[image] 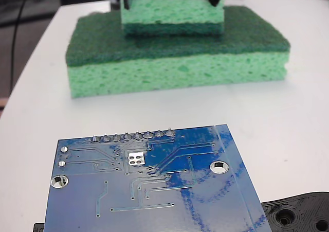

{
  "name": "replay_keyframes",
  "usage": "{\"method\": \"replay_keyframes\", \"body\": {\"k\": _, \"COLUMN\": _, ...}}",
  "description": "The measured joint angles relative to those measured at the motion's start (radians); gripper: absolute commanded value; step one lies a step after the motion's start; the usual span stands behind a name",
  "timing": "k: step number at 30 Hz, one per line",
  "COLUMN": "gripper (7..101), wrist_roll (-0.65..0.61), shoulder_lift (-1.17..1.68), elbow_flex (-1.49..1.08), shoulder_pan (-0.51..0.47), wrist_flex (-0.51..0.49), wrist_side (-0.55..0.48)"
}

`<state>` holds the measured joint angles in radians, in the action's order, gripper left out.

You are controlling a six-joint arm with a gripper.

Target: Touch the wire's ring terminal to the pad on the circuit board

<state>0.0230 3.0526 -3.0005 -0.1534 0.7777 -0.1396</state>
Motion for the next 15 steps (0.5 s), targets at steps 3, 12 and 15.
{"method": "replay_keyframes", "body": {"k": 3, "gripper": 100.3, "wrist_roll": -0.002, "shoulder_lift": 0.0, "elbow_flex": 0.0, "shoulder_pan": 0.0, "wrist_flex": 0.0, "wrist_side": 0.0}}
{"method": "replay_keyframes", "body": {"k": 12, "gripper": 100.3, "wrist_roll": -0.002, "shoulder_lift": 0.0, "elbow_flex": 0.0, "shoulder_pan": 0.0, "wrist_flex": 0.0, "wrist_side": 0.0}}
{"method": "replay_keyframes", "body": {"k": 15, "gripper": 100.3, "wrist_roll": -0.002, "shoulder_lift": 0.0, "elbow_flex": 0.0, "shoulder_pan": 0.0, "wrist_flex": 0.0, "wrist_side": 0.0}}
